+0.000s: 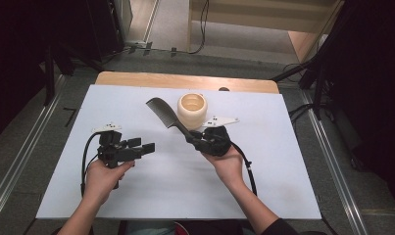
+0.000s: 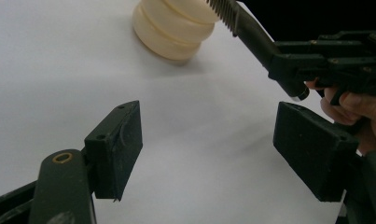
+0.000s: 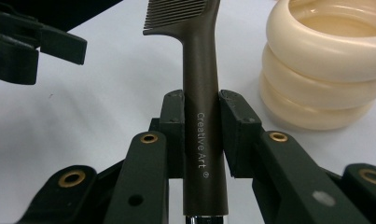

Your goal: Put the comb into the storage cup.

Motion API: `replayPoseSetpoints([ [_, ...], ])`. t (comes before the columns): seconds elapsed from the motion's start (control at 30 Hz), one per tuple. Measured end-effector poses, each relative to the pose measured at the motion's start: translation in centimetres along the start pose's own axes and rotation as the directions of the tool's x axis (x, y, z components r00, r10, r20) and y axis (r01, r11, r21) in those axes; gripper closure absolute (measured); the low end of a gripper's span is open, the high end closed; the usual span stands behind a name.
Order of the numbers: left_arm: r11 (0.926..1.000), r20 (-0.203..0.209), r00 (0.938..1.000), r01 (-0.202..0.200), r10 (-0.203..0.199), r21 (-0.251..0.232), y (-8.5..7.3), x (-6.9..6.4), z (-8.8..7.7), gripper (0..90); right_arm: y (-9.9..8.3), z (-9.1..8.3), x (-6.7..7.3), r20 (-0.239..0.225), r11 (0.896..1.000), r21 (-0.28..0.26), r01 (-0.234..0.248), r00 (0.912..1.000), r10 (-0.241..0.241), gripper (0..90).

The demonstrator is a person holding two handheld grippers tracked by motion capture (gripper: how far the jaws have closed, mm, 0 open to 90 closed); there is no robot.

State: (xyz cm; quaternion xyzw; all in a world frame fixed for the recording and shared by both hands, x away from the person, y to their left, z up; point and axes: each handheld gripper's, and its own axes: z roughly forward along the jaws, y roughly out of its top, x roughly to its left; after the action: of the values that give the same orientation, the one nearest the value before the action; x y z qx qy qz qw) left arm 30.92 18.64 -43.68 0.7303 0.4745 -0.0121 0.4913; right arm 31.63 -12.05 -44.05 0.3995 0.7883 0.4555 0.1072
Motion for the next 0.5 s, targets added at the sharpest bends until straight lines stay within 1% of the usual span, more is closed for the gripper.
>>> replayPoseSetpoints([
  [0.03,1.0,-0.005,1.0,0.003,-0.003,-0.001,0.1,0.0,0.1,24.8,0.0,0.2,0.1,0.001,1.0,-0.002,-0.001,1.0,0.001,70.4],
  [0.1,0.9998,-0.003,0.9999,0.017,-0.017,-0.008,0.4,-0.1,0.2,24.9,0.1,0.8,0.3,-0.003,1.0,-0.005,-0.008,1.0,0.008,70.4],
  [0.13,0.9998,-0.008,0.9998,0.015,-0.016,-0.009,0.5,-0.1,0.2,24.9,0.1,0.8,0.3,-0.003,1.0,-0.005,-0.008,1.0,0.008,70.4],
  [0.17,0.9998,-0.016,0.9997,0.017,-0.018,-0.011,0.7,-0.1,0.3,24.9,0.2,1.2,0.4,-0.004,1.0,-0.004,-0.014,0.9999,0.014,70.4],
  [0.33,0.9996,-0.03,0.9993,0.02,-0.021,-0.019,1.0,0.1,0.5,25.4,0.4,1.9,0.7,0.001,1.0,-0.011,-0.014,0.9999,0.014,70.4],
  [0.43,0.9982,-0.032,0.9984,0.045,-0.046,-0.04,1.3,0.3,0.7,25.5,0.8,2.5,1.0,-0.002,1.0,-0.016,-0.019,0.9998,0.019,70.4],
  [0.5,0.9983,-0.042,0.9981,0.045,-0.046,-0.038,1.5,0.4,0.9,25.7,0.9,2.8,1.0,-0.002,1.0,-0.02,-0.023,0.9997,0.023,70.4],
])
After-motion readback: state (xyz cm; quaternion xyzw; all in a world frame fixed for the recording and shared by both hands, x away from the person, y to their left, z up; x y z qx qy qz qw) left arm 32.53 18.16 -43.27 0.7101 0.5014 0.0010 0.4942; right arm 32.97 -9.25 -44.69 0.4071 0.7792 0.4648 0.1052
